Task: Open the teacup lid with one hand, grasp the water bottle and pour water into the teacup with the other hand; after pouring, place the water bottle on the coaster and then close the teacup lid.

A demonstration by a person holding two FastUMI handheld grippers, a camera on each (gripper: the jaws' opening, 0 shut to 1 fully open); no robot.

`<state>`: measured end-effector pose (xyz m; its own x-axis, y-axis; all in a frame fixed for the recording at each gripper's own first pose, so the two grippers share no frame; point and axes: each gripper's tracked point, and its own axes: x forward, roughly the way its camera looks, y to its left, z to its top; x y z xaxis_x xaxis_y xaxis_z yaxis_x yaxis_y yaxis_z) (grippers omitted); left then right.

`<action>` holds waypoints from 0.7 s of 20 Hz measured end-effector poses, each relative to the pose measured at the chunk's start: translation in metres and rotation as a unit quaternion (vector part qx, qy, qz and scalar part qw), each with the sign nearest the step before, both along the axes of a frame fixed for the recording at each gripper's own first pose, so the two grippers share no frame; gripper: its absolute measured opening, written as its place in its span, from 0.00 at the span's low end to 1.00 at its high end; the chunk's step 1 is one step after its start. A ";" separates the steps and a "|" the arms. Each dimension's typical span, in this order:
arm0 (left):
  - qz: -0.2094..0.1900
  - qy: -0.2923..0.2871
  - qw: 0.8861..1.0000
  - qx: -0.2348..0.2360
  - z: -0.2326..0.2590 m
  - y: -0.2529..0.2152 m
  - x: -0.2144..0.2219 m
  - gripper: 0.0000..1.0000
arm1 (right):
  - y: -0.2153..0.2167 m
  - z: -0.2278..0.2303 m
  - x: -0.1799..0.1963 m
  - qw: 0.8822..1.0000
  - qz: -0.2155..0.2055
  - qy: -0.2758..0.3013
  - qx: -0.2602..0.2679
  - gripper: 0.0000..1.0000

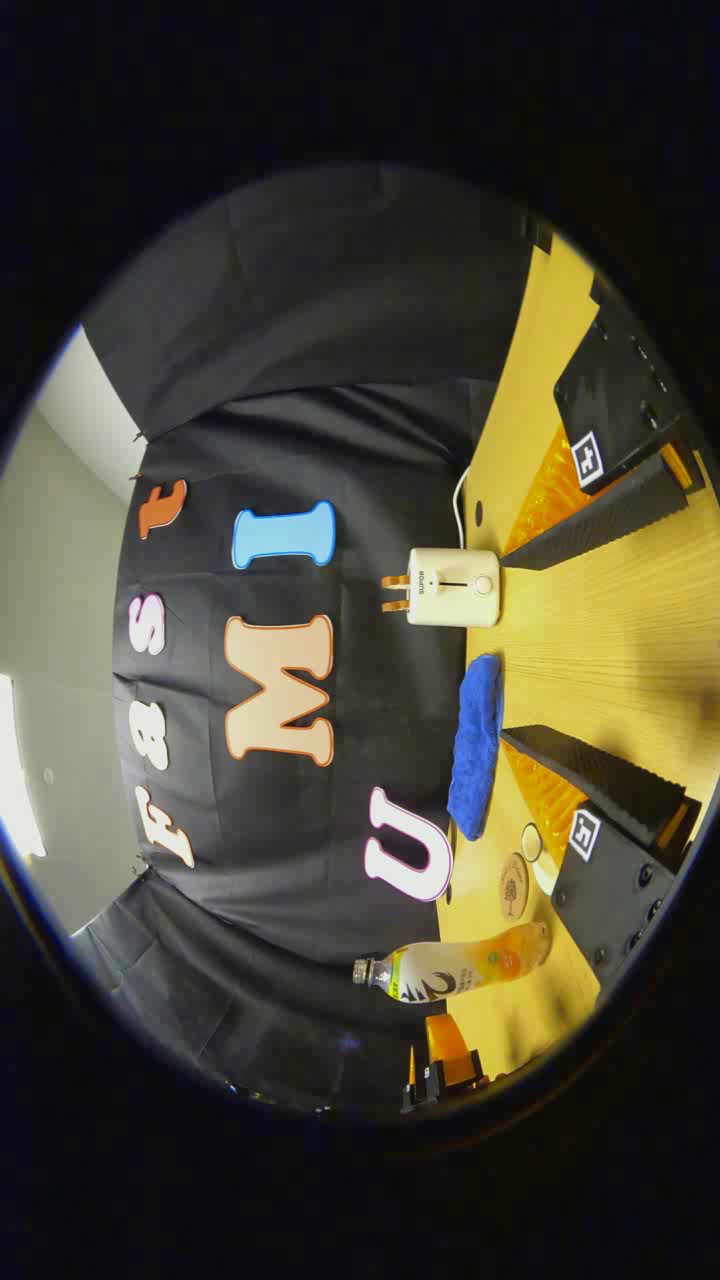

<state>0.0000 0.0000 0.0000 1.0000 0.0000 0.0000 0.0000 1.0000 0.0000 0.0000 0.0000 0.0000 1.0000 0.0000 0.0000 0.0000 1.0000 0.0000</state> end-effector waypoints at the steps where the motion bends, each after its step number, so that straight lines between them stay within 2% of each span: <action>1: 0.005 0.013 1.000 0.000 -0.005 0.003 0.004 0.94 | 0.001 -0.001 0.002 1.000 0.003 -0.001 0.009 1.00; 3: 0.017 0.014 1.000 -0.002 -0.008 0.007 0.004 0.95 | -0.001 -0.002 0.004 1.000 0.002 0.007 0.012 0.94; 4: 0.016 0.018 1.000 -0.001 -0.008 0.005 0.004 0.95 | 0.000 -0.006 0.006 1.000 0.005 0.013 0.010 0.99; 6: 0.014 0.015 1.000 -0.002 -0.003 0.002 0.007 0.95 | 0.005 -0.014 0.007 0.999 0.013 0.033 0.010 0.99; 7: 0.012 0.016 1.000 -0.002 -0.006 0.001 0.008 0.95 | 0.007 -0.013 0.007 0.999 0.018 0.028 0.011 0.95; 8: 0.014 0.015 1.000 -0.001 -0.006 0.002 0.007 0.95 | 0.006 -0.012 0.008 0.999 0.019 0.024 0.009 0.99; 11: 0.013 0.016 1.000 -0.002 -0.006 0.001 0.008 0.95 | 0.009 -0.010 0.006 0.999 0.024 0.027 0.011 1.00; 13: 0.008 0.015 1.000 -0.003 -0.006 -0.002 0.007 0.95 | 0.011 -0.011 0.006 0.999 0.029 0.027 0.011 1.00; 14: 0.003 0.014 1.000 -0.004 -0.006 -0.004 0.008 0.95 | 0.011 -0.012 0.007 0.999 0.029 0.027 0.011 0.95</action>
